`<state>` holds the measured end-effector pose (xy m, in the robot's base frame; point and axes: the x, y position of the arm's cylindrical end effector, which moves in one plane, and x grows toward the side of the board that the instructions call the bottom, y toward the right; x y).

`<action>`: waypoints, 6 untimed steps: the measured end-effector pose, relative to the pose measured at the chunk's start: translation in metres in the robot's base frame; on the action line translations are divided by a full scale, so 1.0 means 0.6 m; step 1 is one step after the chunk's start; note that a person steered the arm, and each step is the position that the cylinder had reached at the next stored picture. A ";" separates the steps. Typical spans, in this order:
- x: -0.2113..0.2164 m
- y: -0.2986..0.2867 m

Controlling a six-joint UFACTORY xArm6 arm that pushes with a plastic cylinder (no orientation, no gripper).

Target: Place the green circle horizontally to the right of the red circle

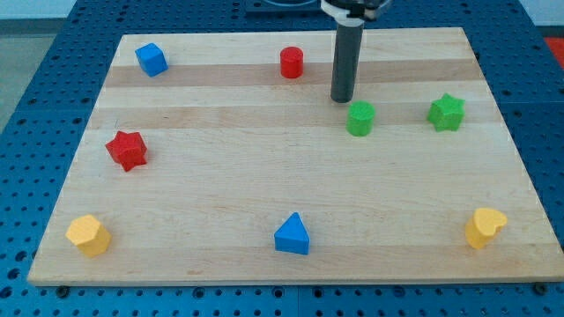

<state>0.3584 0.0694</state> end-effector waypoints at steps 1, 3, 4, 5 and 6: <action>0.049 -0.017; 0.174 0.038; 0.153 0.038; 0.065 0.038; -0.001 0.038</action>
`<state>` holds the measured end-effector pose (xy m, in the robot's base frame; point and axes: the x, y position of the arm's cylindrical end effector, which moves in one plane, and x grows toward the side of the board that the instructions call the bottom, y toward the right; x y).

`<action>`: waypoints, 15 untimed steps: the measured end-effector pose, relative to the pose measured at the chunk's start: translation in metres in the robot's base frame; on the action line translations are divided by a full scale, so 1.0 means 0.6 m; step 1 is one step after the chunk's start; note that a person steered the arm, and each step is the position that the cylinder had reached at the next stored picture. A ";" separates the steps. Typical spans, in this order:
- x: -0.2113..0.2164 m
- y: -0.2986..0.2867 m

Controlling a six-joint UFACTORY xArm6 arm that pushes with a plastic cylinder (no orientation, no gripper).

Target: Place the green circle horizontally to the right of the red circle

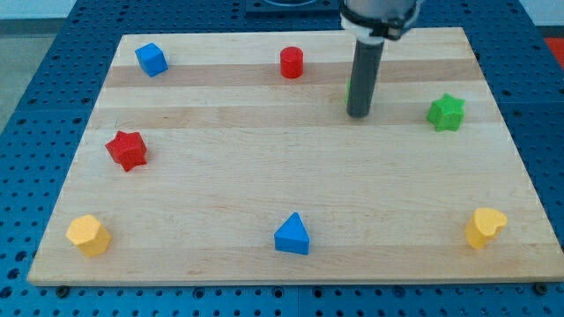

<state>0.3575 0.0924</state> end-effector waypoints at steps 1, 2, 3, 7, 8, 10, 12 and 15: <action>-0.015 0.000; 0.027 0.000; 0.024 0.005; -0.021 -0.054; -0.062 -0.060; -0.171 0.010; -0.212 0.045; -0.179 0.023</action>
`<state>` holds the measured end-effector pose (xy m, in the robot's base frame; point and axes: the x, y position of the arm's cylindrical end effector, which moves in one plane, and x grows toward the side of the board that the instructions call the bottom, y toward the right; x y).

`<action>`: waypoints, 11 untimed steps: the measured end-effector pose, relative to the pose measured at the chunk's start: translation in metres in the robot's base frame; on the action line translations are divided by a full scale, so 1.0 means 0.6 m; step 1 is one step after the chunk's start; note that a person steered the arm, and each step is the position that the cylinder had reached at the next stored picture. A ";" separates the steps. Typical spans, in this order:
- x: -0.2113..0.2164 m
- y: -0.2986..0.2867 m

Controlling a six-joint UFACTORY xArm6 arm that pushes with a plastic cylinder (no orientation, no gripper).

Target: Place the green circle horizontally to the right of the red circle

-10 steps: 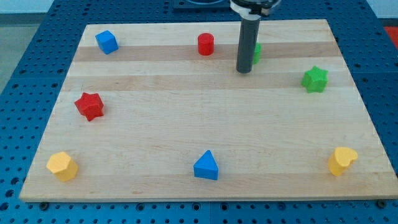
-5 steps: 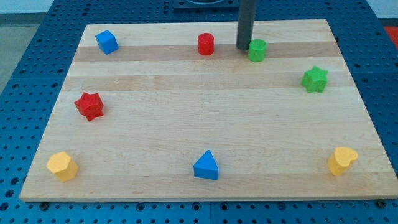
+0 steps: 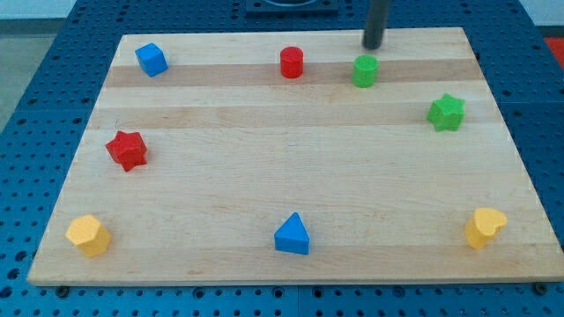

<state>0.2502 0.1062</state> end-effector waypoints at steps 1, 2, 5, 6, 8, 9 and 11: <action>0.036 -0.034; 0.036 -0.036; 0.092 -0.040; 0.018 0.037; -0.002 0.093; -0.003 0.026; 0.001 0.018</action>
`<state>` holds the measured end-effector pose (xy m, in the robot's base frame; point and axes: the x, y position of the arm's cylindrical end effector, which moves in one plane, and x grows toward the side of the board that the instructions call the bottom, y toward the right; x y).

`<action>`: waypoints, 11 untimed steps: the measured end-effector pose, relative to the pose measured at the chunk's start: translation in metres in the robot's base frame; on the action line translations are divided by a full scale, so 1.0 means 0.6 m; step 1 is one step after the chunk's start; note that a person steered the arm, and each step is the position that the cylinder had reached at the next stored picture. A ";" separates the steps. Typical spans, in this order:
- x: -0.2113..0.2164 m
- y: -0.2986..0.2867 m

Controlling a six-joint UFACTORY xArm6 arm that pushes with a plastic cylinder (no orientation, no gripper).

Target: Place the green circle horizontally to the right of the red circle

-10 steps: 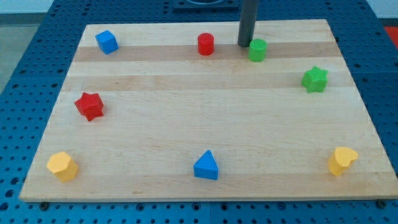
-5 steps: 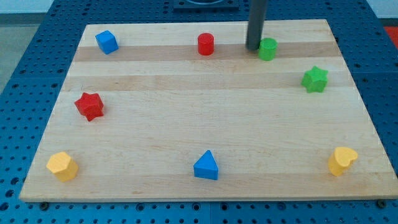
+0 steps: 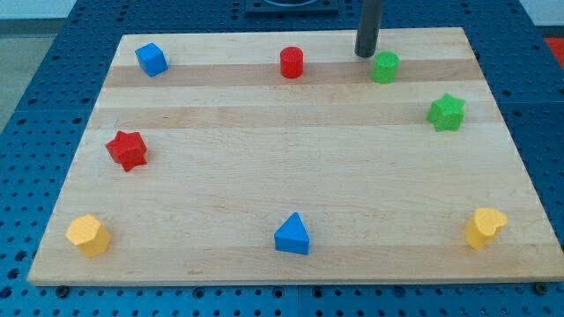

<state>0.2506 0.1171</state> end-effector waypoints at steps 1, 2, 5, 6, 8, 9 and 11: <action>0.060 0.009; 0.064 -0.026; 0.075 0.010; 0.035 0.032; 0.081 0.064; 0.099 0.019; 0.237 0.044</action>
<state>0.3931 0.1434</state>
